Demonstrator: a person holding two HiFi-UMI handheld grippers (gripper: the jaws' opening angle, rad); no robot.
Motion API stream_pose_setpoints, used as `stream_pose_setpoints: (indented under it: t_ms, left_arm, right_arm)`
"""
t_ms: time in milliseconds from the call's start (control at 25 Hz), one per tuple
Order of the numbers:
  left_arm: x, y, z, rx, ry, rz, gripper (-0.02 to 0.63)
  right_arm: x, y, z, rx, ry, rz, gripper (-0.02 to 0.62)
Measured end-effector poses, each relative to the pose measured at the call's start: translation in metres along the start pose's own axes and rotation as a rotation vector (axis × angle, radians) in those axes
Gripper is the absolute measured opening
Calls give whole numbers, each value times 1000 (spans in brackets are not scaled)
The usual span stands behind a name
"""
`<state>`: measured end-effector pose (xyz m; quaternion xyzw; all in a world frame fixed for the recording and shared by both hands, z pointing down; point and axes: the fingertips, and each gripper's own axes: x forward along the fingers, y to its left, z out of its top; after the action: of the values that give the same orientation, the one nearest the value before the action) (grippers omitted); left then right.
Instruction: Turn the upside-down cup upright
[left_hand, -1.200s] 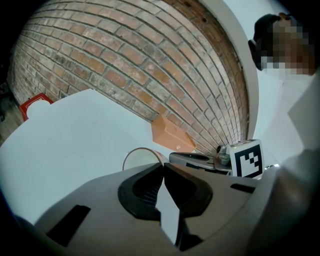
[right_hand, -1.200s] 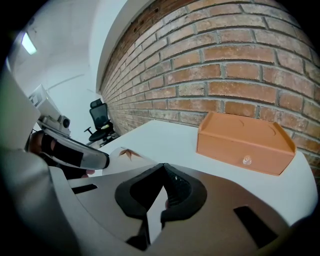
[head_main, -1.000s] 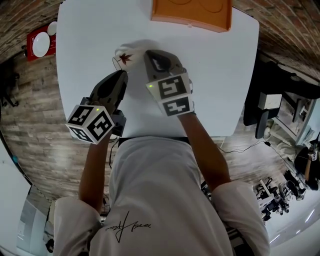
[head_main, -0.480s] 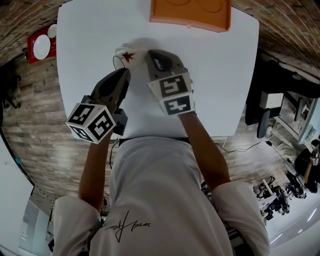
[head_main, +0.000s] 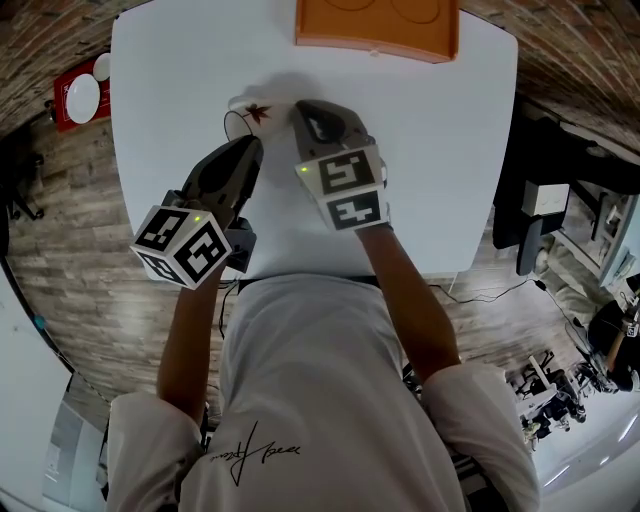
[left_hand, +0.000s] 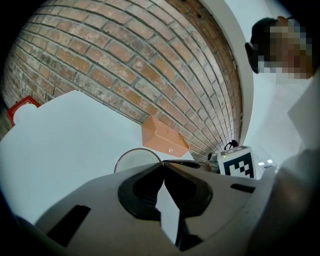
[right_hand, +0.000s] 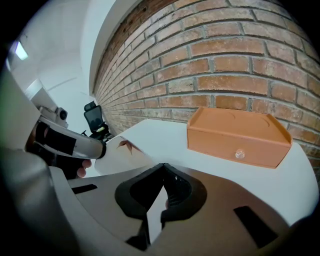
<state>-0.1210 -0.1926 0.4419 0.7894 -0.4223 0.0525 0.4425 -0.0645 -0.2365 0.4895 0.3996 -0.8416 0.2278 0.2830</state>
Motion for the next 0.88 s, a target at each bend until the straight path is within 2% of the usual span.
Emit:
stream_pose_setpoints:
  t_ms: [520, 880]
  left_arm:
    - [10, -11, 4, 57, 15, -18, 12]
    - [19, -18, 5, 64, 28, -46, 12]
  right_arm:
    - [0, -7, -5, 15, 12, -17, 20]
    - [1, -12, -9, 21, 22, -16, 20]
